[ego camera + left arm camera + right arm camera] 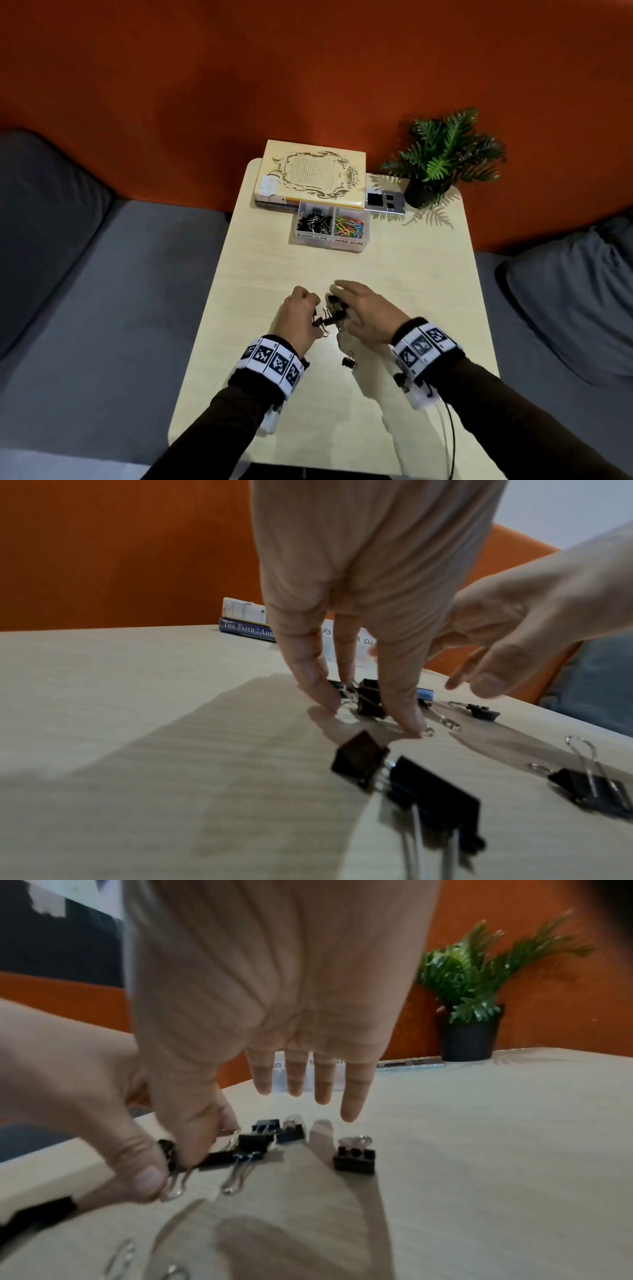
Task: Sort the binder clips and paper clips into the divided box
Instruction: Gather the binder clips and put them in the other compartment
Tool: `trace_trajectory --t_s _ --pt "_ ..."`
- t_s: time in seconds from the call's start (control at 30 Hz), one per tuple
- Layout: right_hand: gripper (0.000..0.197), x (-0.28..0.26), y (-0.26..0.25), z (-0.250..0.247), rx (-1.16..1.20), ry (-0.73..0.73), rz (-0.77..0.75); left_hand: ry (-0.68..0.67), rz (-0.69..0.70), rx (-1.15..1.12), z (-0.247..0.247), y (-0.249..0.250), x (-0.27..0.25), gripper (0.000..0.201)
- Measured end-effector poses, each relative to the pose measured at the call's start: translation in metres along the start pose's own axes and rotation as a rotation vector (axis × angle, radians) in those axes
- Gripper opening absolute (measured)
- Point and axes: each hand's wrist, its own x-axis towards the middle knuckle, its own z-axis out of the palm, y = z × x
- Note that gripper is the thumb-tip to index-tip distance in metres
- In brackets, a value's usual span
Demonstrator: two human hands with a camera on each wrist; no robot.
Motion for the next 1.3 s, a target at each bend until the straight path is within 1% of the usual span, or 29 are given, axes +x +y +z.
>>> trace_trajectory --t_s 0.03,0.1,0.13,0.2,0.3,0.37,0.43,0.6,0.67,0.8,0.9,0.97,1.07,1.2,1.3 --pt "0.074 -0.004 0.000 0.002 0.039 0.004 0.036 0.005 0.001 -0.006 0.000 0.000 0.000 0.061" --pt "0.091 -0.005 -0.004 0.006 0.003 -0.034 0.098 0.004 0.009 -0.002 -0.001 0.003 0.000 0.064" --pt "0.093 -0.004 -0.007 0.009 -0.025 -0.042 0.106 0.003 0.014 -0.003 -0.001 0.004 0.000 0.062" --pt "0.082 0.002 -0.011 0.017 -0.031 -0.010 0.092 0.009 0.019 -0.016 -0.001 0.006 0.002 0.050" --pt "0.052 0.003 -0.014 0.024 0.048 0.075 0.104 0.005 -0.005 -0.018 -0.002 0.006 0.003 0.029" --pt "0.036 0.001 -0.017 0.026 0.084 0.116 0.106 -0.005 -0.030 -0.001 -0.004 0.006 0.003 0.021" --pt "0.028 0.000 -0.020 0.027 0.112 0.123 0.112 -0.005 -0.053 0.005 -0.006 0.007 0.003 0.016" --pt "0.028 0.002 -0.025 0.021 0.123 0.096 0.164 -0.031 -0.050 0.035 -0.010 0.012 0.006 0.019" --pt "0.027 0.001 -0.026 0.021 0.130 0.098 0.198 -0.048 -0.070 0.028 -0.012 0.015 0.006 0.021" --pt "0.008 -0.001 -0.027 0.019 0.141 0.134 0.258 -0.054 -0.101 -0.028 -0.015 0.015 0.008 0.033" --pt "0.010 -0.001 -0.027 0.017 0.161 0.148 0.293 -0.056 -0.125 -0.093 -0.020 0.011 0.010 0.038" --pt "0.010 -0.003 -0.027 0.016 0.190 0.168 0.308 -0.053 -0.135 -0.149 -0.029 0.011 0.013 0.036" --pt "0.009 -0.009 -0.022 0.019 0.240 0.220 0.321 -0.003 -0.101 -0.208 -0.057 0.021 0.023 0.010" --pt "0.011 -0.013 -0.018 0.021 0.231 0.264 0.338 0.198 -0.098 -0.356 -0.102 0.049 0.063 0.009" --pt "0.011 -0.016 -0.020 0.018 0.246 0.282 0.349 0.310 -0.104 -0.371 -0.121 0.065 0.101 0.007"
